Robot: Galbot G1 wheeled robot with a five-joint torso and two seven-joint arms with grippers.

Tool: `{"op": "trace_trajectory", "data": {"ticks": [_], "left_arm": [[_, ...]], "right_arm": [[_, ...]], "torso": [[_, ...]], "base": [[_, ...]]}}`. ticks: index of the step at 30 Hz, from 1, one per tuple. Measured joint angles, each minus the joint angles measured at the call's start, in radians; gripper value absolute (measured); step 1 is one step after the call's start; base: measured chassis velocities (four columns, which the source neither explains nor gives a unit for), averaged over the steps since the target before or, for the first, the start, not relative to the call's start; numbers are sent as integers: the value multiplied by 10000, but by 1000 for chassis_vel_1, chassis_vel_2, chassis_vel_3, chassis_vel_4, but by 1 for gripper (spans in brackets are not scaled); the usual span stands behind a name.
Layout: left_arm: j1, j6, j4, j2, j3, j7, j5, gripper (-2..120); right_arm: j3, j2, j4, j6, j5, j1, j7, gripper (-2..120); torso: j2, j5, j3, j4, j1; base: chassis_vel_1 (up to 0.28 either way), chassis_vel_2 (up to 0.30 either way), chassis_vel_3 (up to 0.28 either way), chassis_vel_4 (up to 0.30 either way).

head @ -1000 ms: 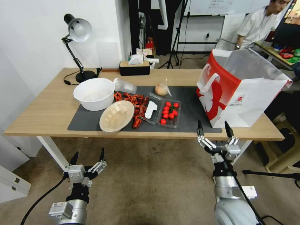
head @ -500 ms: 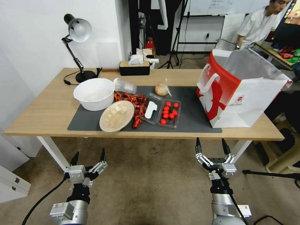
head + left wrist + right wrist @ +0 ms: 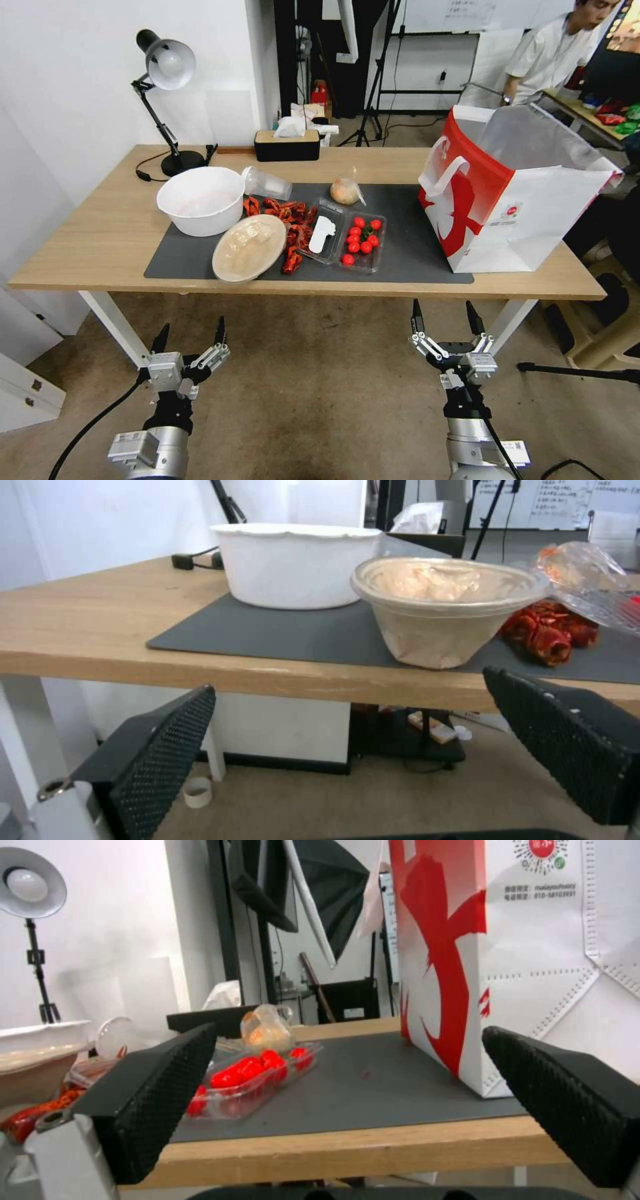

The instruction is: Pick up the trash from the table and place it into the takeout bag.

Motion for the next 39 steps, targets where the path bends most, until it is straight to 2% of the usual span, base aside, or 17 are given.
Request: {"op": "trace_trajectory", "data": {"ticks": [5, 9, 12, 13, 15, 16, 17, 20, 21, 24, 25, 28, 29, 31, 35, 37, 39], "left_arm": [[-16, -6, 20, 2, -4, 0, -14, 100], [-44, -7, 25, -38, 17, 0, 3, 100], [-39, -15, 68, -45, -11, 0, 11, 100], [-39, -15, 68, -45, -11, 0, 11, 100], [-39, -35, 71, -46, 2, 0, 15, 100], [-37, -40, 70, -59, 31, -5, 16, 100], [-37, -40, 70, -59, 31, -5, 16, 100], [5, -69, 61, -105, 87, -14, 34, 100], [5, -69, 61, -105, 87, -14, 34, 100], [75, -121, 24, -115, 7, -21, 35, 100], [75, -121, 24, -115, 7, -21, 35, 100], [97, -147, -27, -114, -114, -25, 13, 100], [97, -147, -27, -114, -114, -25, 13, 100], [144, -216, -52, -139, -188, -23, -10, 100], [207, -269, -100, -165, -267, -14, -30, 100], [248, -310, -154, -170, -349, 17, -51, 100], [259, -316, -175, -176, -370, 22, -55, 100]], "right_arm": [[-88, -31, 46, -45, 8, 9, -44, 100], [-256, -218, 130, -470, 58, 403, -279, 100], [-602, -493, 181, -1441, 268, 1396, -581, 100], [-602, -493, 181, -1441, 268, 1396, -581, 100], [-967, -703, 215, -2268, 515, 2489, -604, 100], [-1222, -782, 217, -2635, 662, 2959, -546, 100], [-1222, -782, 217, -2635, 662, 2959, -546, 100], [-1951, -981, 418, -4054, 1378, 4717, 6, 100], [-1951, -981, 418, -4054, 1378, 4717, 6, 100], [-2549, -1131, 164, -5387, 2096, 6569, 478, 100], [-2549, -1131, 164, -5387, 2096, 6569, 478, 100], [-3363, -1160, -641, -6648, 2599, 8259, 1247, 100], [-3363, -1160, -641, -6648, 2599, 8259, 1247, 100], [-4092, -1021, -1356, -7589, 3022, 9469, 2046, 100], [-4665, -756, -2089, -8260, 3451, 10695, 2615, 100], [-5140, -290, -3182, -8803, 3940, 11925, 3148, 100], [-5250, -140, -3531, -8912, 4063, 12248, 3263, 100]], "torso": [[0, 1, 0, -1, 0], [0, 0, 1, -2, 0], [-1, 0, 1, -3, 0], [-1, 0, 1, -3, 0], [0, 0, 1, 5, 1], [-1, -2, 2, 0, 1], [-1, -2, 2, 0, 1], [-1, -3, 2, 5, 1], [-1, -3, 2, 5, 1], [-1, -3, 2, 1, 1], [-1, -3, 2, 1, 1], [-1, -1, 2, 0, 2], [-1, -1, 2, 0, 2], [-2, 3, 3, -3, 1], [-1, -7, 2, 1, 2], [-2, 2, 2, 2, 2], [-2, -1, 3, 2, 2]], "base": [[0, 0, 0, 0], [0, 0, 0, 0], [0, 0, 0, 0], [0, 0, 0, 0], [0, 0, 0, 0], [0, 0, 0, 0], [0, 0, 0, 0], [0, 0, 0, 0], [0, 0, 0, 0], [0, 0, 0, 0], [0, 0, 0, 0], [0, 0, 0, 0], [0, 0, 0, 0], [0, 0, 0, 0], [0, 0, 0, 0], [0, 0, 0, 0], [0, 0, 0, 0]]}}
